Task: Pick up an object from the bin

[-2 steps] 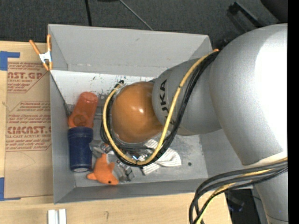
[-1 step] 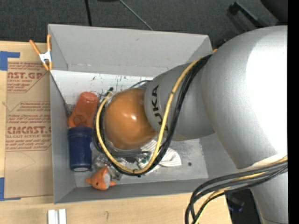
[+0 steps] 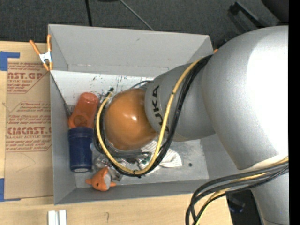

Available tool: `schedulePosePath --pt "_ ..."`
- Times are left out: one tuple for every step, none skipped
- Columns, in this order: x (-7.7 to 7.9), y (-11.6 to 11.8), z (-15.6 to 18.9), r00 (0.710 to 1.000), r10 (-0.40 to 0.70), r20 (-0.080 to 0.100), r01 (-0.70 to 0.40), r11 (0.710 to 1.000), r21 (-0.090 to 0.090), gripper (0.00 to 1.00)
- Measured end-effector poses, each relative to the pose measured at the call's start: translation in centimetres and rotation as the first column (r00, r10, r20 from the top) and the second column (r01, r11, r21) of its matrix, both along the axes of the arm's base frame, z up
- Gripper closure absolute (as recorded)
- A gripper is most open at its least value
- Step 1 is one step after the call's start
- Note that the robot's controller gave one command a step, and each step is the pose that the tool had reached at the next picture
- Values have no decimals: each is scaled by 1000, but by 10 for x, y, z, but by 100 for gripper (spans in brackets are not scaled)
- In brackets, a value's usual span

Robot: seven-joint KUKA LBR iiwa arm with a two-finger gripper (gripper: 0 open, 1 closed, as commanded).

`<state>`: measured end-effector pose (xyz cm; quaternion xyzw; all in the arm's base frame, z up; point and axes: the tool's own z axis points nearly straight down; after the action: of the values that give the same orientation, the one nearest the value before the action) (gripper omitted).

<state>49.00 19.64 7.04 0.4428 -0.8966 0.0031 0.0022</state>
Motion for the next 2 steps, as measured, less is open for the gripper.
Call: schedulePosePath --pt "0 0 0 1000 -1 0 1 1000 1 100" --pt "-1 0 4 1000 -1 -1 1 1000 4 100"
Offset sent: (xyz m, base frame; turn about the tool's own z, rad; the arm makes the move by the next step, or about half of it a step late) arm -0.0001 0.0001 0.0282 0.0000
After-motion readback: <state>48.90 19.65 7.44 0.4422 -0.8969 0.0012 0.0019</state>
